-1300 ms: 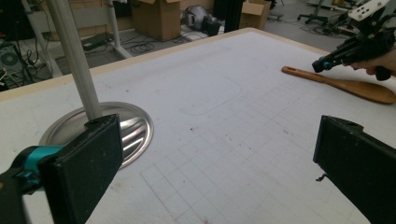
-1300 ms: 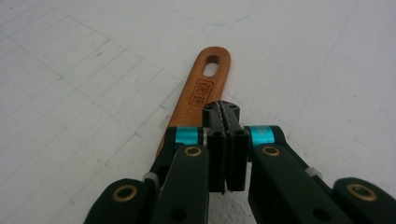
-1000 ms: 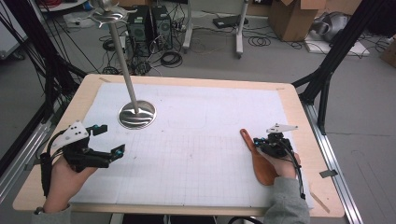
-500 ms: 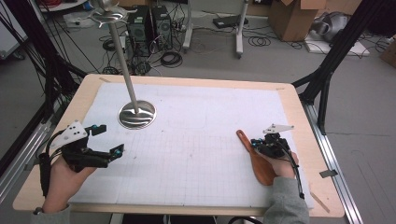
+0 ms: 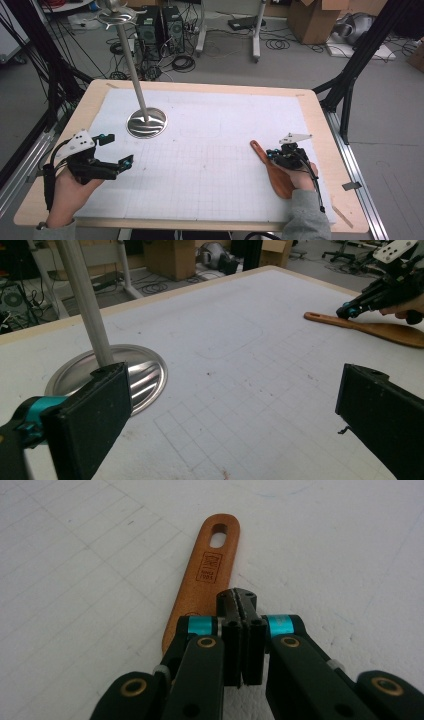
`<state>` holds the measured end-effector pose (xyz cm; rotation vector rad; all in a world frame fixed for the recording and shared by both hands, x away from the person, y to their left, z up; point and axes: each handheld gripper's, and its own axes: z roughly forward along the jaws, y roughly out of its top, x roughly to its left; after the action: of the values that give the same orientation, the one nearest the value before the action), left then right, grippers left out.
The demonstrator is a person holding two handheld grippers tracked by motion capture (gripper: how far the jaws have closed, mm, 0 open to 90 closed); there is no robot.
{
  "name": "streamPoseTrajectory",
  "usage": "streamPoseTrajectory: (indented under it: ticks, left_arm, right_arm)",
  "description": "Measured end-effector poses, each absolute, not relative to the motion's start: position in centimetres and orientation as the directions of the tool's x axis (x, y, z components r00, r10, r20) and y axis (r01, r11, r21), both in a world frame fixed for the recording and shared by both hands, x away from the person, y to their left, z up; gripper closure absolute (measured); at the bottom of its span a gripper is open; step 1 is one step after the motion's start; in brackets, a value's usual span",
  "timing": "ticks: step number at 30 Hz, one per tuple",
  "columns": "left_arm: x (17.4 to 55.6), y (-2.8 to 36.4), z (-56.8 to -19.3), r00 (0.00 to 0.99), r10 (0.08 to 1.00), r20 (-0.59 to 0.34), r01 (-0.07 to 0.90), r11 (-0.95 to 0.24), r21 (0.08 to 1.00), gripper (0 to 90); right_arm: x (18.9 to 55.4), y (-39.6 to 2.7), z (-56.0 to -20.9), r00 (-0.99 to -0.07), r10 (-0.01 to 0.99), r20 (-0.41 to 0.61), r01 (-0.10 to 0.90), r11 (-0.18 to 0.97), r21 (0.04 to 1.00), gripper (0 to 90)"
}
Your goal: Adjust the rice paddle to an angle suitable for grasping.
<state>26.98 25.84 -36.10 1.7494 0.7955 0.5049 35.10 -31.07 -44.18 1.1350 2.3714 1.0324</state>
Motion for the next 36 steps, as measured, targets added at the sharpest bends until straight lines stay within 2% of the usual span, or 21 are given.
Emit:
streamPoseTrajectory:
  ticks: [28, 36]
  left_arm:
    - [26.9, 26.0, -36.4, 0.68, 0.731, -0.052, 0.274, -0.187, 0.944, 2.2]
    - [26.9, 26.1, -36.4, 0.678, 0.733, -0.056, 0.275, -0.183, 0.944, 2.2]
  right_arm:
    - [35.4, -28.3, -43.8, -0.727, 0.686, -0.002, 0.494, 0.526, 0.692, 89.7]
    - [35.3, -27.0, -43.6, -0.778, 0.628, 0.006, 0.463, 0.566, 0.682, 89.7]
